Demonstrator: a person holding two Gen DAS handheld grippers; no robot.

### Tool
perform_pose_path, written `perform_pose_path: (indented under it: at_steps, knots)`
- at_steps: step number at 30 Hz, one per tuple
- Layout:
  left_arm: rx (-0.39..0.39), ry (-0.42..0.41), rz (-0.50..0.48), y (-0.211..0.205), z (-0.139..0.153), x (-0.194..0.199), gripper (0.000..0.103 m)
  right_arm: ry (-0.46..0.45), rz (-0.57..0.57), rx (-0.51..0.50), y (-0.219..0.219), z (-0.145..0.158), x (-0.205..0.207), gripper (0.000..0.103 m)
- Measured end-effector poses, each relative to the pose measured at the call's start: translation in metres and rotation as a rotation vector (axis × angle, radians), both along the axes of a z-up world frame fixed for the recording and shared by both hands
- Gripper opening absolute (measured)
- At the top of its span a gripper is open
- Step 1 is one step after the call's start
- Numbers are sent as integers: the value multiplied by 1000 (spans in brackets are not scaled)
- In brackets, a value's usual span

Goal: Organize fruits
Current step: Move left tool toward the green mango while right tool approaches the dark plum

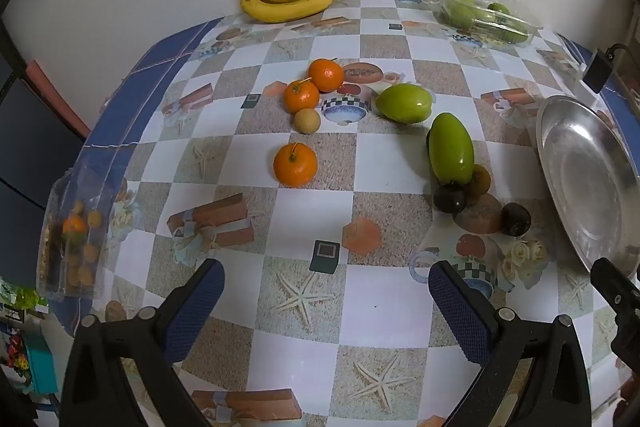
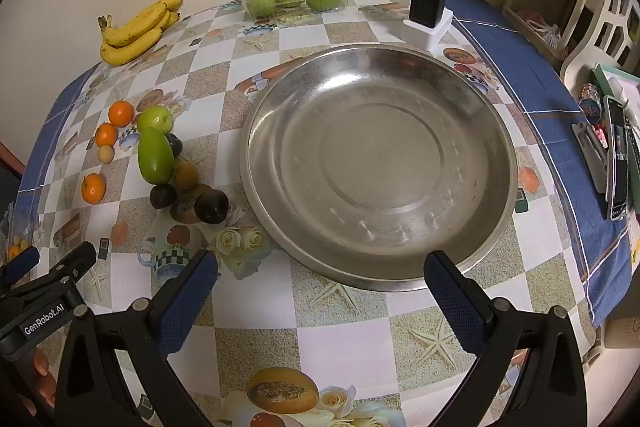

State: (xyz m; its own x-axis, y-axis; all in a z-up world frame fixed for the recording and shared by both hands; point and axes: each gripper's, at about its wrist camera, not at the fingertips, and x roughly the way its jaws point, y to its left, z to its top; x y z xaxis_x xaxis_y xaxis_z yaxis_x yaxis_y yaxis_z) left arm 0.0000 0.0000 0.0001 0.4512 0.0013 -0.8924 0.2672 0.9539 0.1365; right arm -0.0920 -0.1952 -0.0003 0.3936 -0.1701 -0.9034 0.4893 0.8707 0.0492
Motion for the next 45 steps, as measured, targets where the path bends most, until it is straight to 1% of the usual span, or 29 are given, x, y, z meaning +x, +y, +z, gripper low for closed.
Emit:
perform_pose_path:
  at_steps: [9,15,21,25,28,33,38,41,45]
  knots:
    - [-17,-6,26,2,5,5,103,-7,-8,-4,0,0,-1,103]
    - [-38,-28,23,4,6,3,103,-19,-13,-5,0,1,0,103]
    - [-34,-47,7,3,8,2,103,-50,-32,4,-2,5,-2,103]
    - [-37,-51,-1,4,8,2,103,-48,-33,15,-3,3,-2,103]
    - [-37,-51,-2,4,7,3,103,-50,-19,16,0,3,-1,103]
    - [-56,-58,11,3,12,9,103,-80,3,38,2,7,4,103]
    - [-116,-79,32,1,25,20,103,-120,56,50,10,16,21,103]
    - [-144,-92,50,1,32,29,103,-154,96,89,16,21,34,103]
    - [-165,-64,67,-2,33,41,103,-156,134,114,22,20,49,103]
